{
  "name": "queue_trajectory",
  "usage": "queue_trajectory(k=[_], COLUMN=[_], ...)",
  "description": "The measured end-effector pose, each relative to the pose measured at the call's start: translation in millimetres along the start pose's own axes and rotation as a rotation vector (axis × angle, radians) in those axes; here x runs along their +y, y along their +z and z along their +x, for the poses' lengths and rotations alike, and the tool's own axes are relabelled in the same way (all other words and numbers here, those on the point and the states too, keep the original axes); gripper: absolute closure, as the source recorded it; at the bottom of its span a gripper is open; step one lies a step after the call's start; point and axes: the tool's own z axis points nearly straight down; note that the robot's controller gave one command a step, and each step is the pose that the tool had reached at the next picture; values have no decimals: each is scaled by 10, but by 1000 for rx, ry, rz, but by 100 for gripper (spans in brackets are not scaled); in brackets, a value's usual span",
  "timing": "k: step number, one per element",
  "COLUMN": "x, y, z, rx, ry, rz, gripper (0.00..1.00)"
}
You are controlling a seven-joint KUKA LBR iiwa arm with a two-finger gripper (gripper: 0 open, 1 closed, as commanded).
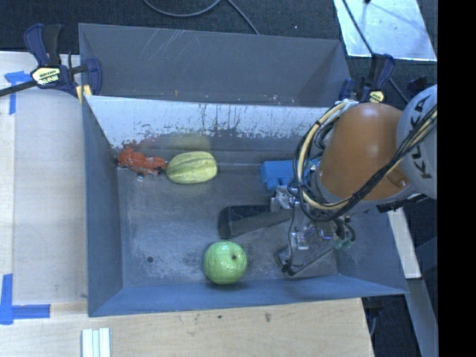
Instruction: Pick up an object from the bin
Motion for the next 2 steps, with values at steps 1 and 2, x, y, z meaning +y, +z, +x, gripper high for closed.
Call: queue_trajectory(k=[1, 2], x=[-1, 261], y=[-39, 214], z=[-19, -429], rx=[-8, -10], ry=[0, 8], rz=[0, 1], gripper=[0, 0])
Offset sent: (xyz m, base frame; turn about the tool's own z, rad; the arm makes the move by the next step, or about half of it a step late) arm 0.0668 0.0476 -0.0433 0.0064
